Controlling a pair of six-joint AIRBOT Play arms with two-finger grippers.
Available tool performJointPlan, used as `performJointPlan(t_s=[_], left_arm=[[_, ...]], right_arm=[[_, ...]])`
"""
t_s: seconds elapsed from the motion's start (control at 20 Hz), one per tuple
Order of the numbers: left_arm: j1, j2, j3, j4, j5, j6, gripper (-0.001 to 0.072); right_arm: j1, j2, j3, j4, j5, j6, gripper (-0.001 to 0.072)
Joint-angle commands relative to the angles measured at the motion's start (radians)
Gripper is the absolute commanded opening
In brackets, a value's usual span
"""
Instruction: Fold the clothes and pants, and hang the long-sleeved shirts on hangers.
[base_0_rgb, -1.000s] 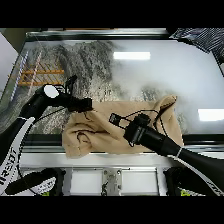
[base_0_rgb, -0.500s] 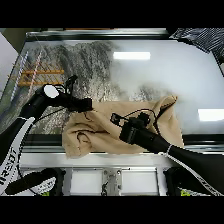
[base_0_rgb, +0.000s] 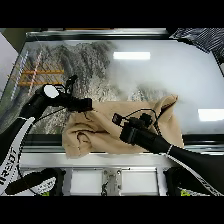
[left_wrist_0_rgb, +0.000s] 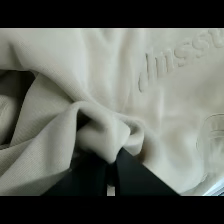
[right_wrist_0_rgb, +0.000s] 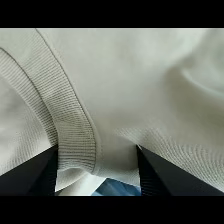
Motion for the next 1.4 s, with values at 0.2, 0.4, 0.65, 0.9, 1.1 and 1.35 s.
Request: performJointPlan(t_s=[0.2,0.4,0.65,0.9,1.1,1.35], left_arm=[[0.01,0.0,0.0,-0.003,-0.002,0.004,0.0021],[0.073,0.031,0.0,-0.002,-0.021,0.004,0.0021],[0.092,0.084,0.0,-0.003,-0.056,0.006,0.0021],[0.076,0.064,0.005,-0.003,-0.042,0.006,0.0021],[0.073,0.01,0.142,-0.005,-0.097,0.005,0.0282],[-0.023,0.01,0.318,0.001,-0.109,-0.035,0.0589]], right_arm=[[-0.008,-0.036,-0.035,-0.178,-0.033,0.194,0.0502],[-0.098,-0.035,-0.035,-0.188,-0.08,0.271,0.0225],[-0.197,0.014,0.001,-0.153,-0.058,0.268,0.0035],[-0.294,0.143,0.159,0.066,-0.031,0.12,0.003],[-0.486,0.15,0.29,0.372,0.014,0.052,0.0032],[-0.575,0.15,0.305,0.389,0.004,0.082,0.0032]])
